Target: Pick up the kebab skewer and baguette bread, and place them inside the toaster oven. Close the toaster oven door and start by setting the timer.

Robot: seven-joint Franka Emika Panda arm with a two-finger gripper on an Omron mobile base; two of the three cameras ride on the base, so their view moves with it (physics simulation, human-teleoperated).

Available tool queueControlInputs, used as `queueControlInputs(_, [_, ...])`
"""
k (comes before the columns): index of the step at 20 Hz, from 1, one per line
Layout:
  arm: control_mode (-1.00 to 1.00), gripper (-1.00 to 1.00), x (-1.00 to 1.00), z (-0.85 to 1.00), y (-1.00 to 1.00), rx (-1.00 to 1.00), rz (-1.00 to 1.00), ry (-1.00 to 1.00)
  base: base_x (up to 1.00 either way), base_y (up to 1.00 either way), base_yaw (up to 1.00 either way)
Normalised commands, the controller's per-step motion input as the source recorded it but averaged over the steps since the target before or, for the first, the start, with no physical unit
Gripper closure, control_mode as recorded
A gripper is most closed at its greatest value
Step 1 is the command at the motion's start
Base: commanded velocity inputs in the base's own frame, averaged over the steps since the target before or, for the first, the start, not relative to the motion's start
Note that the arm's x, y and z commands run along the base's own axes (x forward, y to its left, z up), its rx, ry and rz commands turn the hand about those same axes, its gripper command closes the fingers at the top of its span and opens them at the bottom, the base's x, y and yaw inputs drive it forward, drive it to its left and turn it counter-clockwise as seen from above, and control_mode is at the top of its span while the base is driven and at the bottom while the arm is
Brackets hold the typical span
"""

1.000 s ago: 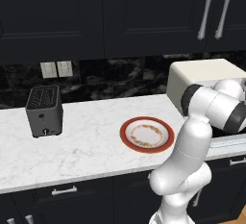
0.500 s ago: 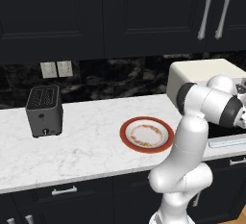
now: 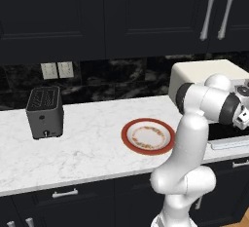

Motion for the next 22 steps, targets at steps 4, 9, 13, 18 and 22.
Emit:
queueControlInputs(4, [-1.00,-1.00,0.05,0.00,0.00,0.04,-0.05,-0.10,0.00,0.00,0.00])
queueControlInputs(9, [-1.00,-1.00,-0.48,0.08,0.00,0.02,0.00,-0.11,0.00,0.00,0.00])
queueControlInputs(13, [-1.00,-1.00,-0.92,0.48,0.01,0.00,0.15,-0.10,0.00,0.00,0.00])
queueControlInputs(18, [-1.00,-1.00,-0.85,0.35,0.45,-0.08,0.42,0.02,0.00,0.00,0.00])
queueControlInputs(22, [-1.00,-1.00,-0.80,0.03,0.30,-0.12,0.59,0.11,0.00,0.00,0.00])
